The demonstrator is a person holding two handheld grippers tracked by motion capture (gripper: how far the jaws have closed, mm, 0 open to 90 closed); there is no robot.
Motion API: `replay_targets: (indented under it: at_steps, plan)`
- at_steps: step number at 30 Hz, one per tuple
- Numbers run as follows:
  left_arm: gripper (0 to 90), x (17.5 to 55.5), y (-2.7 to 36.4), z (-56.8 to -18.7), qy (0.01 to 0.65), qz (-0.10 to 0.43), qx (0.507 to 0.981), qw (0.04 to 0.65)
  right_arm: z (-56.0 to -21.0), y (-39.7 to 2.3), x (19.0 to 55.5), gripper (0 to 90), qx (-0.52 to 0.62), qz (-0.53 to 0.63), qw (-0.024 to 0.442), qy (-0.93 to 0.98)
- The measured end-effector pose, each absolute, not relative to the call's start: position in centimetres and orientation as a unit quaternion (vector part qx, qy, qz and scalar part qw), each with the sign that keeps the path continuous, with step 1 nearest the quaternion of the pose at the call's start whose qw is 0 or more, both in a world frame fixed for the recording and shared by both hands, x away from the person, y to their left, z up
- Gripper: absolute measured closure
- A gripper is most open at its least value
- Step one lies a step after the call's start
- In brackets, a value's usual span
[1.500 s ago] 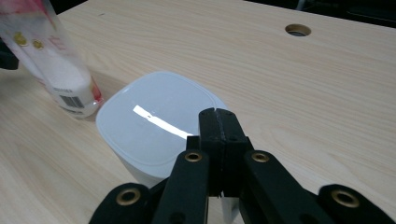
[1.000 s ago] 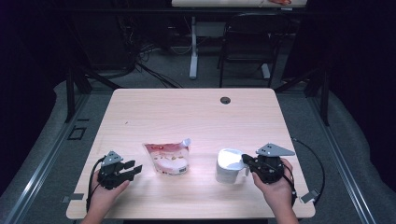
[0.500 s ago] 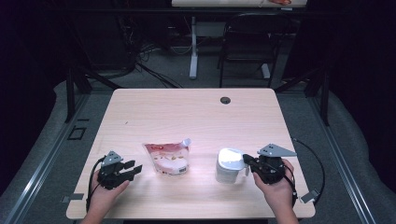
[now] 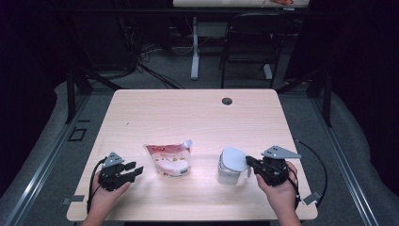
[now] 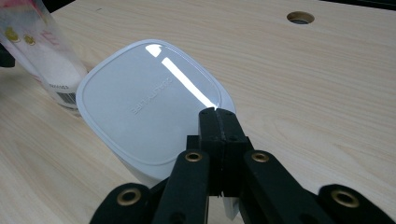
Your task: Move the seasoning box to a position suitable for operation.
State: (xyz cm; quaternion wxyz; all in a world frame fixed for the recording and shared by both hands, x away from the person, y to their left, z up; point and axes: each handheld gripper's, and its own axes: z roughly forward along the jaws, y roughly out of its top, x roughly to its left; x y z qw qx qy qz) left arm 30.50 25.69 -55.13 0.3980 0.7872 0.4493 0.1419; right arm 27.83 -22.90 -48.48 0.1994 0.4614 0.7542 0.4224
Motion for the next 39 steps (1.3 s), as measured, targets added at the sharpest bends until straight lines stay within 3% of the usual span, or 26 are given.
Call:
replay_targets:
  at_steps: [39]
  plan:
    - [57.6,30.5,25.7,-55.1,0.447,0.143,0.789,0.395,-50.1,-25.1,28.1,90.0,0.516,0.509,0.109,0.681]
